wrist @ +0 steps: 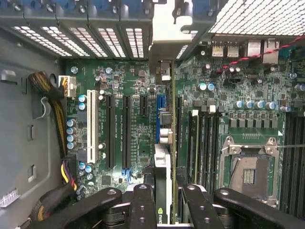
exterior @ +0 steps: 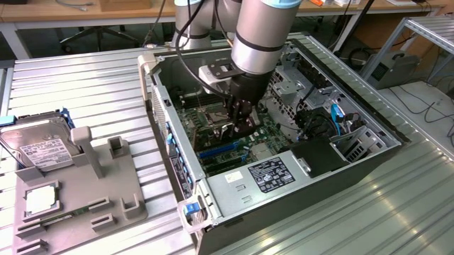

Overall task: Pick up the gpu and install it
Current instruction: 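Insert the gpu into the slot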

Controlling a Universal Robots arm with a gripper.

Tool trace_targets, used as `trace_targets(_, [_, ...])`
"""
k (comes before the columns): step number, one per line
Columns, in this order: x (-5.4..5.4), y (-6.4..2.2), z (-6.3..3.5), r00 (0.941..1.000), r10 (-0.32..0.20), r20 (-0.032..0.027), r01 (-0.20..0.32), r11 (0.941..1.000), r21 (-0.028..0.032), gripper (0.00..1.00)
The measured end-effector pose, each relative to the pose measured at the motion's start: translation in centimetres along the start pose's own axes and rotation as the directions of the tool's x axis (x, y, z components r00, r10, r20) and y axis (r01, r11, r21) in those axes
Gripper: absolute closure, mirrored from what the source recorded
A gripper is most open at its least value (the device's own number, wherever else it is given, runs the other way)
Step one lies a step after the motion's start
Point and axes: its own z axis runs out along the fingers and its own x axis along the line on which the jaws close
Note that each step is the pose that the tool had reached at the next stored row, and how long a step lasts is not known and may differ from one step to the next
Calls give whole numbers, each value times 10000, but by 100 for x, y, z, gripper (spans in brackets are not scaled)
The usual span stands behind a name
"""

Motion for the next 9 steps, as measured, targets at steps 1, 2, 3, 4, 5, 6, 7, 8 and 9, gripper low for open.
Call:
trace_targets(1, [1,14,3,10000,-7,1,7,10000,0,73])
trace_targets(2, [9,19,4,10000,-13,-1,13,10000,0,73])
trace_targets(3, [14,25,5,10000,-15,0,15,10000,0,73])
trace_targets(4, [14,30,6,10000,-14,0,14,10000,0,73])
trace_targets(5, [14,37,7,10000,-15,1,15,10000,0,73])
trace_targets(6, [14,49,6,10000,-16,-1,16,10000,0,73])
trace_targets(7, [14,58,7,10000,-16,0,16,10000,0,73])
trace_targets(8, [14,62,7,10000,-15,0,15,10000,0,73])
trace_targets(9, [14,66,7,10000,-16,-1,16,10000,0,73])
